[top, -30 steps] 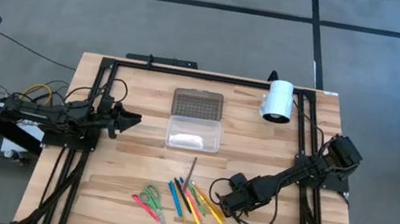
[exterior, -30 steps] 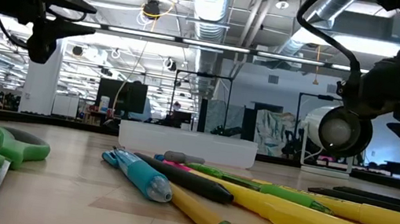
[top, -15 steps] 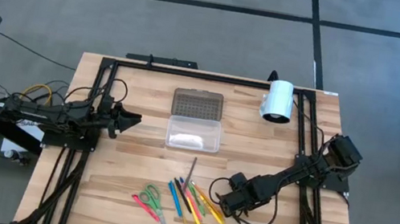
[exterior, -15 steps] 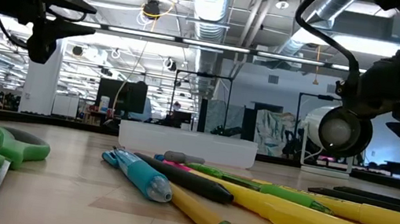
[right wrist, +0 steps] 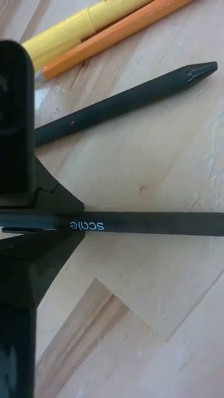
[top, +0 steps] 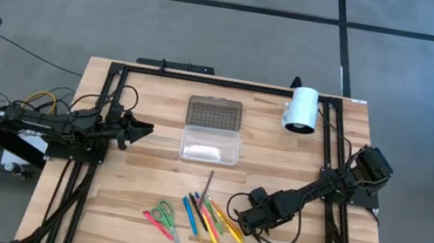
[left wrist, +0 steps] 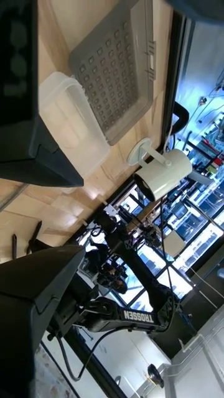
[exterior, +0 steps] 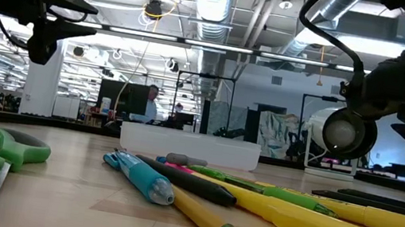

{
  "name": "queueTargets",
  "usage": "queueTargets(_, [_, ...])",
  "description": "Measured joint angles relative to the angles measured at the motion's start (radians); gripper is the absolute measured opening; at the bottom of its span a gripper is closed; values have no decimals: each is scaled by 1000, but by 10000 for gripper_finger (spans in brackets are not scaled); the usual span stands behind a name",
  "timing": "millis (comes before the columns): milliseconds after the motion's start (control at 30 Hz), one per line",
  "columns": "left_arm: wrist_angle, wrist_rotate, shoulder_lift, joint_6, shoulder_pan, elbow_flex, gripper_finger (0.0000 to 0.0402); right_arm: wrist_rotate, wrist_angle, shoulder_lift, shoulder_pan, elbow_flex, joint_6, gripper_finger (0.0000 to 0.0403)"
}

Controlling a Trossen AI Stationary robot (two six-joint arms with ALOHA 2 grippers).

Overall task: Pick & place school supplies into a supply box
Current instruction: Put the black pen into the supply box

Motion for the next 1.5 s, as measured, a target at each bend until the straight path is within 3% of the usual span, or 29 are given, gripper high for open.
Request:
queueTargets(200, [0,0,0,0,0,0,153,2,-2,0,0,3,-1,30])
queueTargets(900, [-1,-1,0,0,0,0,153,58,-106,6,-73,124,-236,18])
queueTargets(1500, [0,-19,0,-13,0,0,153,169,-293,2,-214,397,-677,23])
